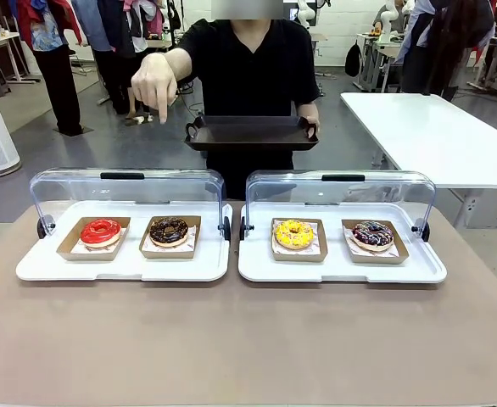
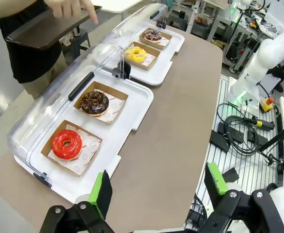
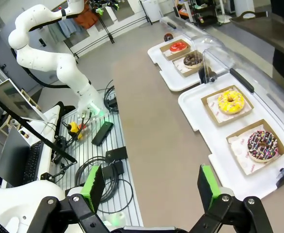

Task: Provide the desired donut to the person.
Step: Pick up and lift the Paper togo box containing the Donut pointed at by the person.

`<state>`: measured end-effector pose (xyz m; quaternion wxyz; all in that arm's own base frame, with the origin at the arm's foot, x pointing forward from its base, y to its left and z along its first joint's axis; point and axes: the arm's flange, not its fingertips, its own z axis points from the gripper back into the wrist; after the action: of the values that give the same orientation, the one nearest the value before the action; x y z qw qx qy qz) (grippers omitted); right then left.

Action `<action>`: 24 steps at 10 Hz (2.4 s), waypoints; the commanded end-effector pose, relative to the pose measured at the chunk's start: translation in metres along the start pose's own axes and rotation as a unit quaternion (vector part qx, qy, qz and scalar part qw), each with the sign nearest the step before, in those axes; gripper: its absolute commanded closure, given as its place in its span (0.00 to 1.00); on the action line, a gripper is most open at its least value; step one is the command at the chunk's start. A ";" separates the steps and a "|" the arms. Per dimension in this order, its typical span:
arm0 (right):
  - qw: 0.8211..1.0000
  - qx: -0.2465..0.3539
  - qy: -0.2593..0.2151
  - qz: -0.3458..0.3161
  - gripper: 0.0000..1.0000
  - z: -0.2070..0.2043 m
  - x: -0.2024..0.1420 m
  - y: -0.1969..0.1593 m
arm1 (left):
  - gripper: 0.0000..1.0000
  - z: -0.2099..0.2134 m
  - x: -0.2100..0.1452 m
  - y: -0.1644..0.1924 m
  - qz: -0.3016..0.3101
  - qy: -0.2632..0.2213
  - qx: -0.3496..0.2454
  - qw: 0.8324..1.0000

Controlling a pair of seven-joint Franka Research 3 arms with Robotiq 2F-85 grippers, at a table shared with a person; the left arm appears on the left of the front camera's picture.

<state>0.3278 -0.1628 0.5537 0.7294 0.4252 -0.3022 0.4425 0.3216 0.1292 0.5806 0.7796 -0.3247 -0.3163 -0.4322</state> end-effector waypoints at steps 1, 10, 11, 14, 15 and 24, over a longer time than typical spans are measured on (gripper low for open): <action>1.000 0.005 0.000 0.001 0.00 0.000 0.000 -0.001 | 0.00 0.001 0.002 0.000 -0.001 0.000 -0.003 1.000; 1.000 0.005 0.000 0.001 0.00 0.000 0.000 -0.001 | 0.00 0.001 0.002 0.000 -0.001 0.000 -0.003 1.000; 1.000 0.005 0.000 0.001 0.00 0.000 0.000 -0.001 | 0.00 0.000 0.000 0.000 0.000 0.000 0.000 1.000; 1.000 0.005 0.000 0.001 0.00 0.000 0.000 -0.001 | 0.00 -0.031 0.066 -0.024 -0.073 0.194 0.037 0.978; 1.000 0.005 0.000 0.001 0.00 0.000 0.000 -0.001 | 0.00 -0.056 0.090 -0.033 -0.095 0.273 0.062 0.955; 1.000 0.005 0.000 0.001 0.00 0.000 0.000 -0.001 | 0.00 -0.323 0.100 -0.007 -0.266 0.381 -0.062 0.883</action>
<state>0.3291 -0.1634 0.5538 0.7296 0.4255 -0.3011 0.4427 0.4312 -0.1822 0.4731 0.6841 -0.0534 -0.0219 -0.7271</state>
